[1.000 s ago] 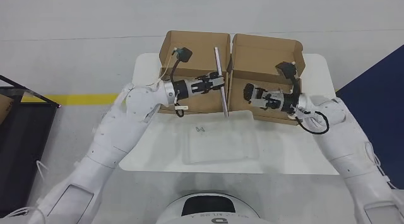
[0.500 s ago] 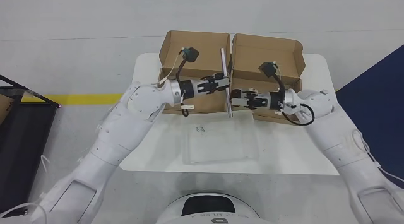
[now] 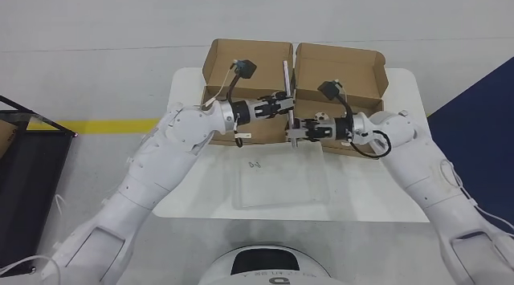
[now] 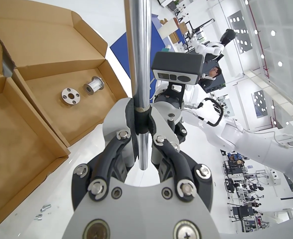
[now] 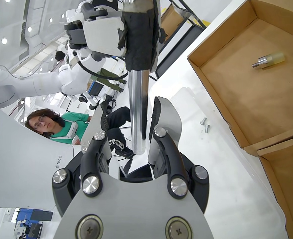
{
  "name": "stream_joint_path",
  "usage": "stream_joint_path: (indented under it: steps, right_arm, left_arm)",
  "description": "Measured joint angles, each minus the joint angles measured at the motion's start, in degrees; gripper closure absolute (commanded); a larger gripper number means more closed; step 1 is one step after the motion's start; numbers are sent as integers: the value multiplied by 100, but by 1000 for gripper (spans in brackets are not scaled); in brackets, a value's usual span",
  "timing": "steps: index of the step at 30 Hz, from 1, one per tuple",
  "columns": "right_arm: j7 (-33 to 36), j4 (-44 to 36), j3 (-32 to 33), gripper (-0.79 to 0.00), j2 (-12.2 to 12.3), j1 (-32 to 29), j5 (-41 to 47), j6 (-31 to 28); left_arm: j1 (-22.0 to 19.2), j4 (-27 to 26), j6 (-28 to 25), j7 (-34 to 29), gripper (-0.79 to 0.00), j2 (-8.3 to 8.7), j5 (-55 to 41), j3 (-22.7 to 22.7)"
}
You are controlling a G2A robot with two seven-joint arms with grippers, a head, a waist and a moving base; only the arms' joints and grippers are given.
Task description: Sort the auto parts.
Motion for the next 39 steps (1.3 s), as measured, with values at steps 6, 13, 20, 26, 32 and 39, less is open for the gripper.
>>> stream_joint_path:
  steps: [6, 13, 20, 26, 32, 39]
  right_arm:
    - [16, 44, -52, 0, -6, 52, 27, 16]
    - [7, 89, -74, 0, -13, 83, 26, 7]
    - [-20, 70, -51, 0, 15, 54, 20, -20]
    - [-39, 1, 26, 0, 81, -22, 96, -39]
    - [40, -108, 10, 0, 152, -53, 304, 39]
    - [21, 60, 207, 0, 365, -158, 320, 20]
  left_arm:
    - [-9, 35, -24, 4, 0, -11, -1, 6]
    - [17, 52, -50, -10, 0, -7, -1, -34]
    - [58, 35, -68, -55, -785, -3, -14, -52]
    - [101, -30, -109, -125, -785, 13, -52, -112]
    - [146, -100, -146, -127, -785, 22, -74, -155]
    - [213, -107, -202, -98, -785, 51, -123, -291]
